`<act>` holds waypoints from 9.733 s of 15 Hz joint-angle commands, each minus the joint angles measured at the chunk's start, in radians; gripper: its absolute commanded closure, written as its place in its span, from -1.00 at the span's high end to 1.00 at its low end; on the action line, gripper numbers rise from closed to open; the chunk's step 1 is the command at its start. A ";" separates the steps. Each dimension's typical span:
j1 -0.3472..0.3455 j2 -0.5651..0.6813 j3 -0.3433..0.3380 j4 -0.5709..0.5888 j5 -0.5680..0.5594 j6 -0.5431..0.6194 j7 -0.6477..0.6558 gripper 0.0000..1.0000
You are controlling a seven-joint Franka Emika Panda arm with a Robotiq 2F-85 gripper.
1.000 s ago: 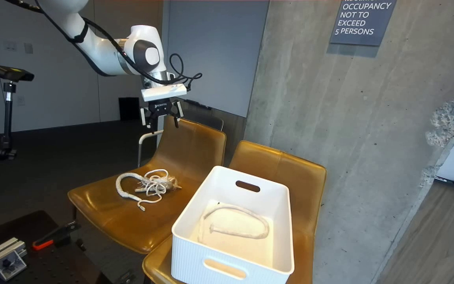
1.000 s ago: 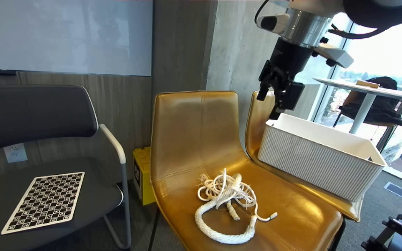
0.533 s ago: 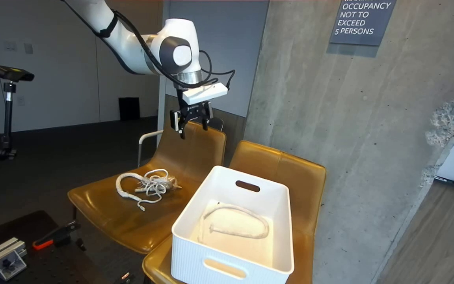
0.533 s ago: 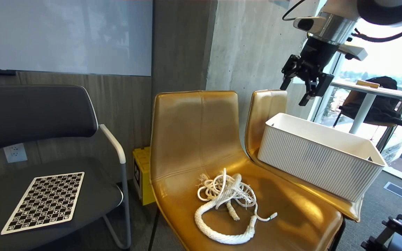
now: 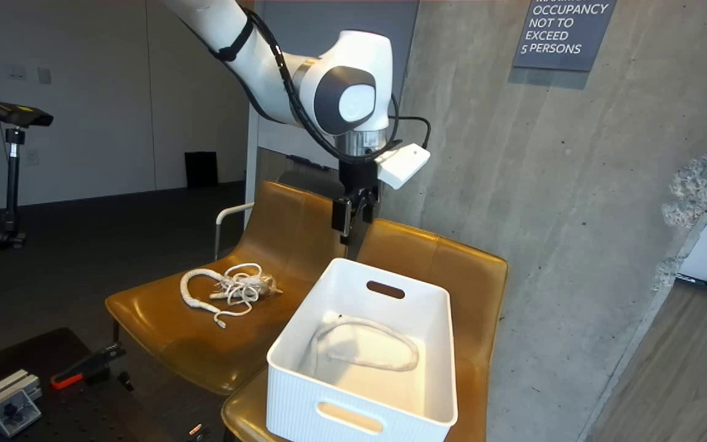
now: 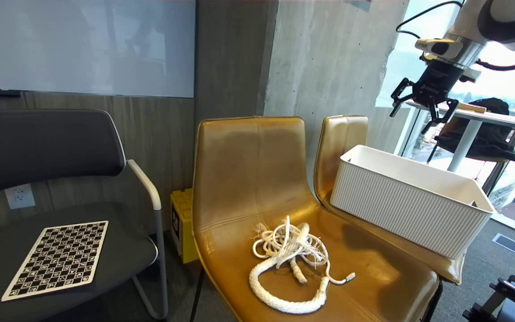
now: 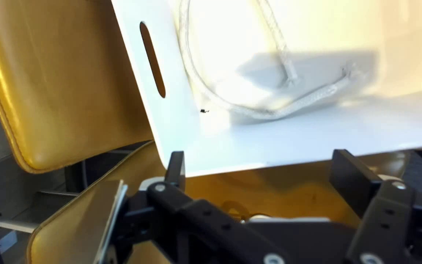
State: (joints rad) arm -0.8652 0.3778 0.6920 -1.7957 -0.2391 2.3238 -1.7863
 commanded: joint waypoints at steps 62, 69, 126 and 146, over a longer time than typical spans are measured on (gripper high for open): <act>0.609 0.487 -0.783 0.503 0.040 0.183 -0.441 -0.94; 0.790 0.222 -0.830 0.297 -0.090 0.218 -0.114 -0.94; 0.787 -0.013 -0.407 -0.158 -0.246 0.085 0.393 1.00; 0.540 -0.070 -0.731 -0.183 0.251 0.088 -0.653 1.00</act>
State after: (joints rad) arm -0.2943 0.2941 -0.0228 -1.9771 -0.0697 2.3683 -2.3469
